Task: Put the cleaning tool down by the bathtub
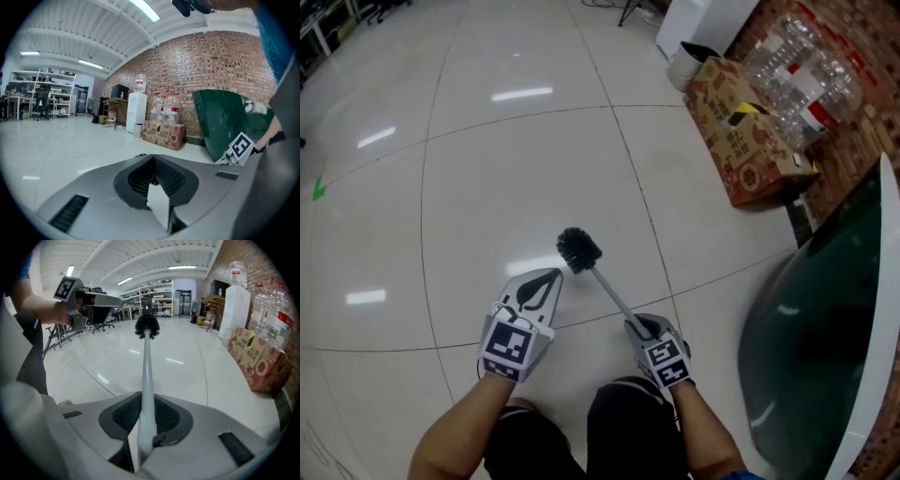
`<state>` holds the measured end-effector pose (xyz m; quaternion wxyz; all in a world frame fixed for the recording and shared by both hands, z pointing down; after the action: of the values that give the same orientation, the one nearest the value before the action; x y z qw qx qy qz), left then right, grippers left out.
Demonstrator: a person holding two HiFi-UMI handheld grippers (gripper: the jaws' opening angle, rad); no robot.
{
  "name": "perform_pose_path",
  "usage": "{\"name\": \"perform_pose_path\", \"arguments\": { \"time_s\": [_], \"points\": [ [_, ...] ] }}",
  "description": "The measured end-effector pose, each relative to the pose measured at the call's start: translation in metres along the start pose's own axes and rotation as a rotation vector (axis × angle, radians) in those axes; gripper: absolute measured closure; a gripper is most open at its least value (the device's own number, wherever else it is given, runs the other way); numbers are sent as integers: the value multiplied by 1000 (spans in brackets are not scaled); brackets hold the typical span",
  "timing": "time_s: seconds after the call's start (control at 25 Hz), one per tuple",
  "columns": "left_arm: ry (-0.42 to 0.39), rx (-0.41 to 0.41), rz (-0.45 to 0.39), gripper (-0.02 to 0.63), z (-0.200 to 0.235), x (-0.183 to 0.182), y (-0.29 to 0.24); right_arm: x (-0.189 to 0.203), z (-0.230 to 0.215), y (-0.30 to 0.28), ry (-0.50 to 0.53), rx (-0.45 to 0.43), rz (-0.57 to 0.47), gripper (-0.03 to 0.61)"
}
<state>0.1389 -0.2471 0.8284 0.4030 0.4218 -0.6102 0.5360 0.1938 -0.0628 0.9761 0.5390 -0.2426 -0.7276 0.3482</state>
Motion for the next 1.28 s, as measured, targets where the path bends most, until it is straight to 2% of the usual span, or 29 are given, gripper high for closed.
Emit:
{"name": "perform_pose_path", "arguments": {
  "time_s": [0.2,0.36,0.64,0.72,0.88,1.04,1.28],
  "points": [
    [-28,64,-29,612,-55,-30,-63,50,-83,61,-148,156,-20,497],
    [-6,189,-25,612,-107,-40,-102,90,-133,103,-227,282,-18,497],
    [-52,314,-73,612,-193,-60,-160,148,-204,143,-318,413,-7,497],
    [-78,373,-72,612,-224,-54,-174,165,-220,152,-356,441,-3,497],
    [-192,512,-64,612,-281,-38,-197,214,-250,163,-485,506,14,497],
    [-228,553,-46,612,-300,-28,-205,273,-270,166,-575,558,82,497],
    [-256,557,-14,612,-302,-20,-204,332,-295,166,-569,649,258,495]
  ]
}}
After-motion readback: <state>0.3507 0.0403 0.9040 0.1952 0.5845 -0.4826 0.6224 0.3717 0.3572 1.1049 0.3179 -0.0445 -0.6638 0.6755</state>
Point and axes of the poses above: the fingertips, and each gripper's own axes: y backward along the fingers, z to its left, x out of its underside, the point moved 1 cm from there along y, backward along the fingers, and after that the axes turned 11 degrees about -y, right-handed, at the moved point
